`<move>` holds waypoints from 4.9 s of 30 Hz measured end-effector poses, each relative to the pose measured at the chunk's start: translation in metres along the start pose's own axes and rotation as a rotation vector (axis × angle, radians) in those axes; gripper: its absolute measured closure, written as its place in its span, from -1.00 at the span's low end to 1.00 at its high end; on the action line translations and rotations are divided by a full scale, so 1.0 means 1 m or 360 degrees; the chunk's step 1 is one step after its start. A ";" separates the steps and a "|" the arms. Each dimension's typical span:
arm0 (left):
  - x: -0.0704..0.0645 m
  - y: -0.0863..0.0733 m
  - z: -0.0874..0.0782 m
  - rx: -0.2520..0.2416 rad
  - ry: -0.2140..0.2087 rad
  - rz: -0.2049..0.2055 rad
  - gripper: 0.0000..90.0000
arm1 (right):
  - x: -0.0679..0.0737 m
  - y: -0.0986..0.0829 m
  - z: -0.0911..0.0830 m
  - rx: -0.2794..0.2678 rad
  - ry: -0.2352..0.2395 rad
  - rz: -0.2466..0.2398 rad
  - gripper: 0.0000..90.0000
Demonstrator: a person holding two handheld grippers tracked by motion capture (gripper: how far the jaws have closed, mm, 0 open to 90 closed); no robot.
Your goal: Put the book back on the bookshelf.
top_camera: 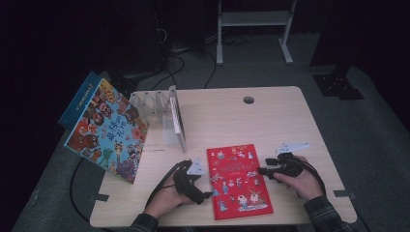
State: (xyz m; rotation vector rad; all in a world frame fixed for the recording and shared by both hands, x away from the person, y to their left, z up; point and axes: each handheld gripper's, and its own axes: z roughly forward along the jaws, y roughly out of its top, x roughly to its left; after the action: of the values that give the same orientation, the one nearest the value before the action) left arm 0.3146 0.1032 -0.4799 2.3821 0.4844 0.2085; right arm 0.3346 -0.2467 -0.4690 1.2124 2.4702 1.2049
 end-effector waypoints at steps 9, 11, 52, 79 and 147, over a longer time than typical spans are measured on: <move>-0.011 0.008 0.010 -0.0044 -0.0014 0.0008 -1.00 | -0.003 0.007 0.010 0.0013 0.0010 0.0001 -0.09; -0.014 0.010 0.013 -0.0056 -0.0020 0.0015 -1.00 | -0.004 0.008 0.012 0.0015 0.0008 0.0006 -0.09; -0.015 0.012 0.015 -0.0072 -0.0064 0.0055 -1.00 | -0.020 0.004 0.014 -0.0040 0.0116 0.0310 0.65; -0.015 0.011 0.014 -0.0070 -0.0072 0.0057 -1.00 | -0.022 0.009 -0.006 -0.0135 0.0257 0.0329 0.81; 0.015 0.015 -0.025 -0.0407 -0.0178 -0.0297 -1.00 | 0.021 0.070 -0.058 -0.0388 0.0697 0.0069 0.95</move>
State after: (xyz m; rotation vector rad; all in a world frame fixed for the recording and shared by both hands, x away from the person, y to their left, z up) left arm 0.3258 0.1137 -0.4505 2.0735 0.5861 0.0484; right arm 0.3374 -0.2418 -0.3756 1.0287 2.4776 1.8938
